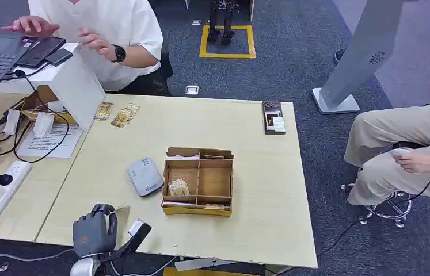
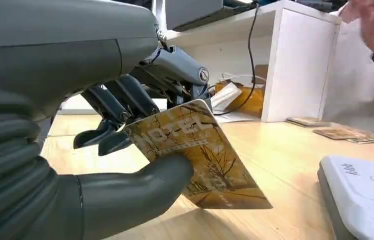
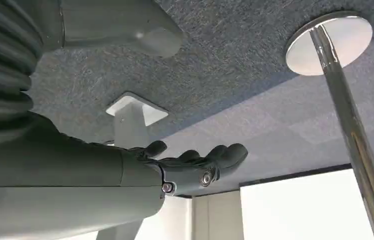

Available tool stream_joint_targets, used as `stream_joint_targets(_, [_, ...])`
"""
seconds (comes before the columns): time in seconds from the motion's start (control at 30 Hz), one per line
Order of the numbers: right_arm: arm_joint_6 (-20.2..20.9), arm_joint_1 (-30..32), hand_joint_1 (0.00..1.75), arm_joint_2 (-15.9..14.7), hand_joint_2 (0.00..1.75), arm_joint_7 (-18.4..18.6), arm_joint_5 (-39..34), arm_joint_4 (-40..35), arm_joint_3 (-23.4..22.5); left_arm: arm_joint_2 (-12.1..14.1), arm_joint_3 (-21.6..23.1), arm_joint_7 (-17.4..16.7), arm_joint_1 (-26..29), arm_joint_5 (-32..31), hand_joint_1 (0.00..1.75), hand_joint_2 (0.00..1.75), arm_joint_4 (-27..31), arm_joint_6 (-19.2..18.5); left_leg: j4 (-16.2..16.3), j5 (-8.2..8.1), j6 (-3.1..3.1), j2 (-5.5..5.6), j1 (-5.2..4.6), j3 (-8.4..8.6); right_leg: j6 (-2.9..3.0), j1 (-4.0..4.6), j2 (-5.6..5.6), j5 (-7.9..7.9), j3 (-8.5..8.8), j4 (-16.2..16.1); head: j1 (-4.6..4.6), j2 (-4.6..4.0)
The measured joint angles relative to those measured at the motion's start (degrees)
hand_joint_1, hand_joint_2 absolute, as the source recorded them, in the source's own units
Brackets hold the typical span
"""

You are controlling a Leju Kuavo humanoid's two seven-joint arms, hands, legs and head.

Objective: Pass the card to the sensor for recognition and then transmit it.

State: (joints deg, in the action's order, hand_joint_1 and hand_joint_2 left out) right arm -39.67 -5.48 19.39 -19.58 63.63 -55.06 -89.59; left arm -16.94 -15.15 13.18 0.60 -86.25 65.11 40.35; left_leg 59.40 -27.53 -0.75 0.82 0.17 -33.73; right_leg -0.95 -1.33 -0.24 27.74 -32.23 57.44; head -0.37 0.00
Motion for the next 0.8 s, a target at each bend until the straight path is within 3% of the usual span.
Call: stream_joint_targets(0.8, [0.0, 0.0, 0.00, 0.0, 1.75, -0.8, -0.4, 0.5, 0.0, 0.0, 0.0, 1.0, 0.0, 0.0, 1.75, 1.75, -0.5, 0.0, 0.0, 0.00, 0.00, 0.00, 0.00, 0.00, 0.00, 0.00, 0.00, 0.00, 0.00, 0.0, -0.02, 0.00])
